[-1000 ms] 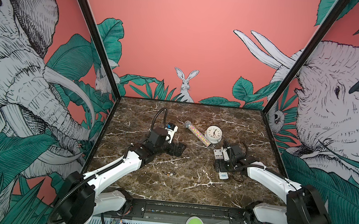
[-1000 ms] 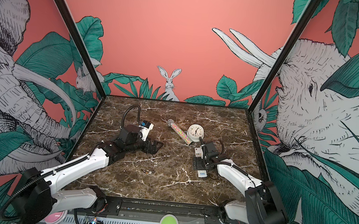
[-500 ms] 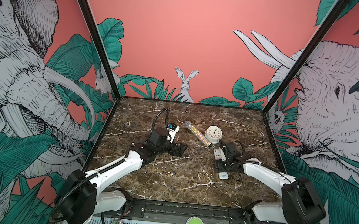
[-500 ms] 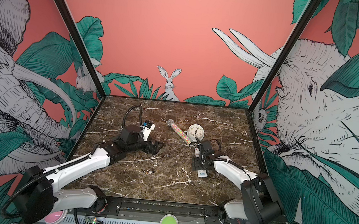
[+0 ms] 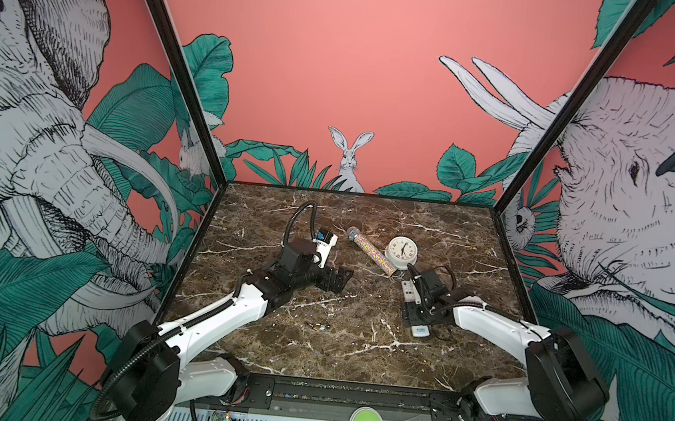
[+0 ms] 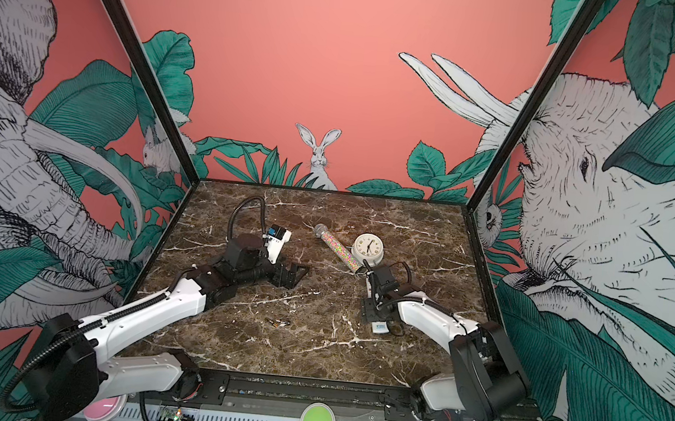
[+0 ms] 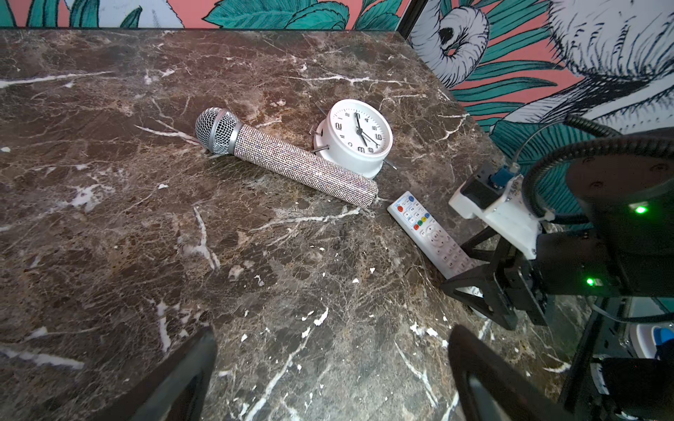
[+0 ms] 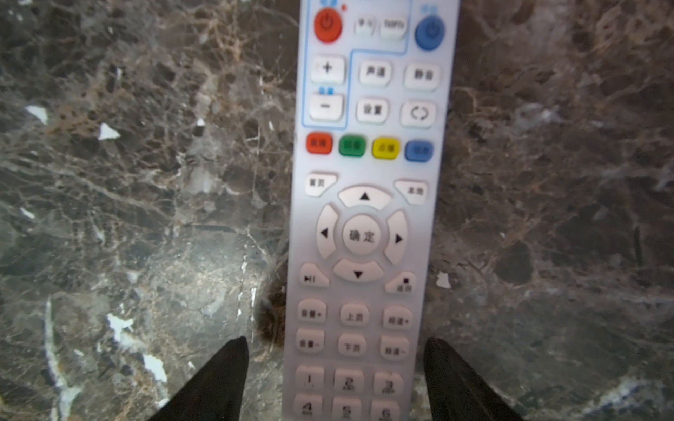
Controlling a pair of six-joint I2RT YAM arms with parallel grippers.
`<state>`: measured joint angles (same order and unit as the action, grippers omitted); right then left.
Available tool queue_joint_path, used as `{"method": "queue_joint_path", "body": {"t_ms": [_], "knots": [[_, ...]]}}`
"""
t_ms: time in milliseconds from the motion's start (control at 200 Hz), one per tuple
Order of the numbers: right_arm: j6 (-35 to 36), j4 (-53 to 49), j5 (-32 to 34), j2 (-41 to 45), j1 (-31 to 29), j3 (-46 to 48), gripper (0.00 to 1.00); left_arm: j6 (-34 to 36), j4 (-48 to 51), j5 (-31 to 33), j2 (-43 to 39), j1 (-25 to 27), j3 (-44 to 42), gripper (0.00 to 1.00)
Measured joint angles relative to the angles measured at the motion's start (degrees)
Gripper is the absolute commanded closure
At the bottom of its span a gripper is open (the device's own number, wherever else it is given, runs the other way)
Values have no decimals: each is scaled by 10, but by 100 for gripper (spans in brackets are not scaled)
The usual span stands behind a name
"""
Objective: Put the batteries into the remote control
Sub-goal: 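Close the right gripper on the white remote's lower end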
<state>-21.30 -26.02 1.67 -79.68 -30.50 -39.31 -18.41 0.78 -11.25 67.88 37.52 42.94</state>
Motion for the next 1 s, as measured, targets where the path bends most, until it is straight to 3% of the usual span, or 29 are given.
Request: {"method": "queue_joint_path", "body": {"t_ms": [650,850,1000], "knots": [[-4,-12,19,-29,-11,-21,45,-8,-28,-2,-9,0,-14,0],[-2,-14,20,-32,-15,-26,60,-12,-29,-3,-9,0,-19,0],[2,-13,16,-26,-18,-24,65,-13,-29,-4,-12,0,-19,0]]}}
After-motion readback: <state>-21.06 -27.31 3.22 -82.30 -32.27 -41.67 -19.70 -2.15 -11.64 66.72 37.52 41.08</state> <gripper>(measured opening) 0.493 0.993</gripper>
